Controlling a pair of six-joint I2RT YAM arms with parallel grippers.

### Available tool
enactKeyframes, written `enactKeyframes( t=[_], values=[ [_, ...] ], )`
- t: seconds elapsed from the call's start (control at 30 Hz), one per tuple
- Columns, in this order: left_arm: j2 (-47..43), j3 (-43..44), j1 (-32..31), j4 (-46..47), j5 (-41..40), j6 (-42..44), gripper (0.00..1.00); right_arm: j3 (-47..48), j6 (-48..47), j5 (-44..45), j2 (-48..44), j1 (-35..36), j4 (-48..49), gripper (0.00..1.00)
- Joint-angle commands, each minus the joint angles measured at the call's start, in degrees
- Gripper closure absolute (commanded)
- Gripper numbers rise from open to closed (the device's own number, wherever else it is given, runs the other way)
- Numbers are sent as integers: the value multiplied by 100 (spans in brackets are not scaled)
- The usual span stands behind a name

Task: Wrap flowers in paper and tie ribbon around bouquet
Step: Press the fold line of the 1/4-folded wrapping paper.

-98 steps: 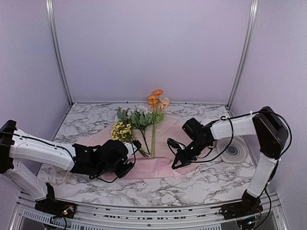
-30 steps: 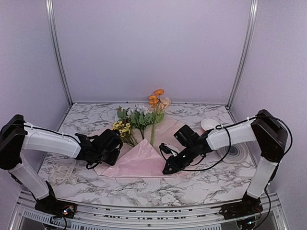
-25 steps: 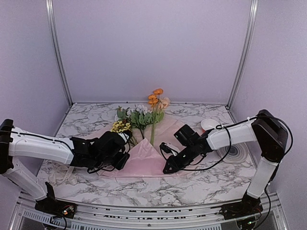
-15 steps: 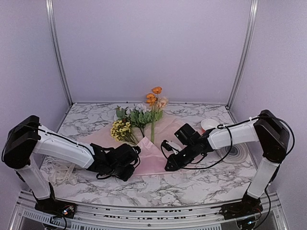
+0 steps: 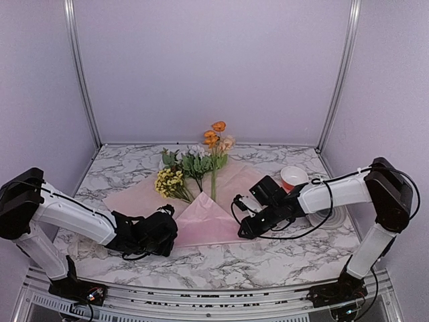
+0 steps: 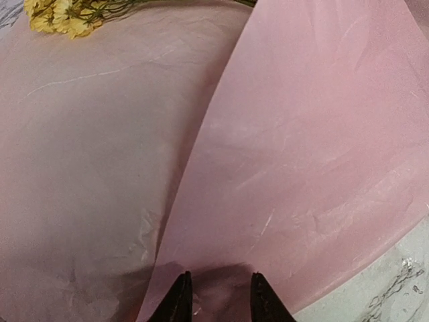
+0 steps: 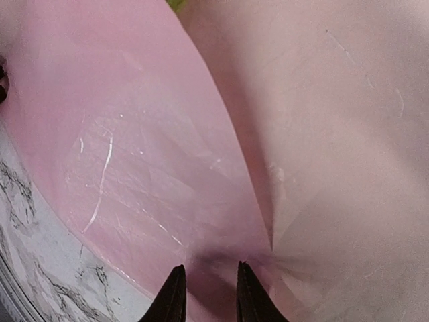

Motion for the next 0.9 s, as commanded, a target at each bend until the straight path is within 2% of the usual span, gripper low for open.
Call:
enactKeyframes(
  t=[0.0, 0.13, 0.27, 0.43, 0.63, 0.73, 0.87],
  values=[
    [-164, -806, 30, -1217, -27, -1135, 70, -195, 21, 234, -197, 38, -42, 74],
    [-719, -1294, 29, -1282, 87, -1746, 69, -348, -34, 209, -260, 38, 4, 74],
    [-1212, -1622, 40, -1495, 48, -2001, 68, -382, -72, 193, -163, 38, -26, 74],
    [-1542, -1221, 49, -2072, -283, -1802, 67, -170, -32, 260, -23, 38, -192, 74],
    [-1296, 442, 54, -2883, -990, -556, 67, 155, 161, 534, 105, 76, -533, 73],
    [-818, 1261, 47, -2501, -996, 263, 65, 279, 237, 596, 78, 106, -740, 71],
    [158, 2014, 40, -1641, -242, 1366, 65, 576, 409, 676, 45, 113, -1179, 71]
  ],
)
